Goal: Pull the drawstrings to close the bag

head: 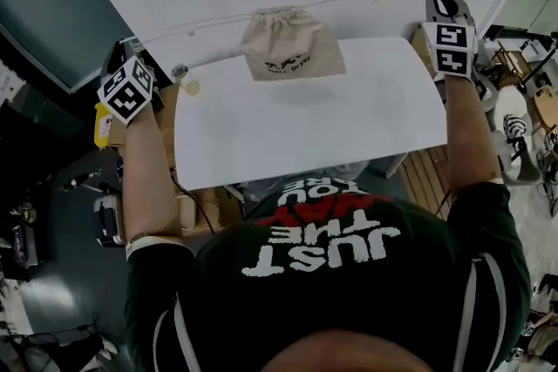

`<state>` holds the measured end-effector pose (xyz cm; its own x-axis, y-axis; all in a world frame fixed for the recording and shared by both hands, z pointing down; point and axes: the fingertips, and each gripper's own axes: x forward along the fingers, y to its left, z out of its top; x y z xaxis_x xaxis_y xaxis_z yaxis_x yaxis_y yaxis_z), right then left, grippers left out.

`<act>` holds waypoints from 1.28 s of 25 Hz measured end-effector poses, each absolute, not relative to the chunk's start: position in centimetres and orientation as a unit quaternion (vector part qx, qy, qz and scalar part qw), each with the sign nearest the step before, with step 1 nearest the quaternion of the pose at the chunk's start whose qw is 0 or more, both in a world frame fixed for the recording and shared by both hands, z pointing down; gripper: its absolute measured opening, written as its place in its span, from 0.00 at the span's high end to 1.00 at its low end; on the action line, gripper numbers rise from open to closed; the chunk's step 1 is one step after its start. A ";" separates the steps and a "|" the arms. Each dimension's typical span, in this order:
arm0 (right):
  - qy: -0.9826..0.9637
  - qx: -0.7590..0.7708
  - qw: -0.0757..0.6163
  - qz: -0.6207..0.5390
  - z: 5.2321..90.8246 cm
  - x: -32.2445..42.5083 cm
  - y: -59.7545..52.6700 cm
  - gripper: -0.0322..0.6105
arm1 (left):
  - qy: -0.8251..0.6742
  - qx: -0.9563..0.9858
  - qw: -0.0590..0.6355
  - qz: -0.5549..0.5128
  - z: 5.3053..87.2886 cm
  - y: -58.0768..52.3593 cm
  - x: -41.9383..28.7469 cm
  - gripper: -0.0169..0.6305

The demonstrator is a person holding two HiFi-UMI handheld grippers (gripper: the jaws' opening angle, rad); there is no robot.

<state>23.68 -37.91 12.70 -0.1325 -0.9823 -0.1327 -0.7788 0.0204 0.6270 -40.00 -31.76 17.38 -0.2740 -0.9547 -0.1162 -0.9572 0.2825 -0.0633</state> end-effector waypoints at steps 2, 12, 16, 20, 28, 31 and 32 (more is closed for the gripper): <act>-0.664 0.643 0.197 -0.327 11.0 24.8 -37.6 0.93 | 0.796 -0.604 0.043 0.021 19.4 -31.1 -38.9 0.89; -0.668 0.655 0.166 -0.312 9.0 24.0 -38.9 0.93 | 0.794 -0.605 -0.029 0.044 25.5 -30.8 -38.4 0.89; -0.687 0.655 0.137 -0.284 8.9 24.0 -38.9 0.93 | 0.809 -0.585 -0.039 0.038 26.7 -30.1 -39.1 0.88; -0.691 0.670 0.095 -0.253 8.0 25.5 -39.6 0.93 | 0.800 -0.593 -0.071 0.060 28.3 -30.7 -38.7 0.86; -0.708 0.670 0.060 -0.214 7.6 27.4 -40.6 0.93 | 0.776 -0.617 -0.102 0.080 30.2 -30.9 -37.6 0.83; -0.714 0.664 0.062 -0.215 8.3 27.0 -40.0 0.93 | 0.769 -0.620 -0.116 0.101 30.0 -30.7 -37.7 0.84; -0.716 0.661 0.061 -0.216 8.5 26.8 -39.7 0.93 | 0.766 -0.623 -0.116 0.108 29.7 -30.6 -37.6 0.87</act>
<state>26.85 -39.74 8.49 -0.1187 -0.9731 -0.1975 -0.9201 0.0330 0.3904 -37.56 -30.56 29.68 -0.1978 -0.9793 0.0439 -0.9289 0.2015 0.3106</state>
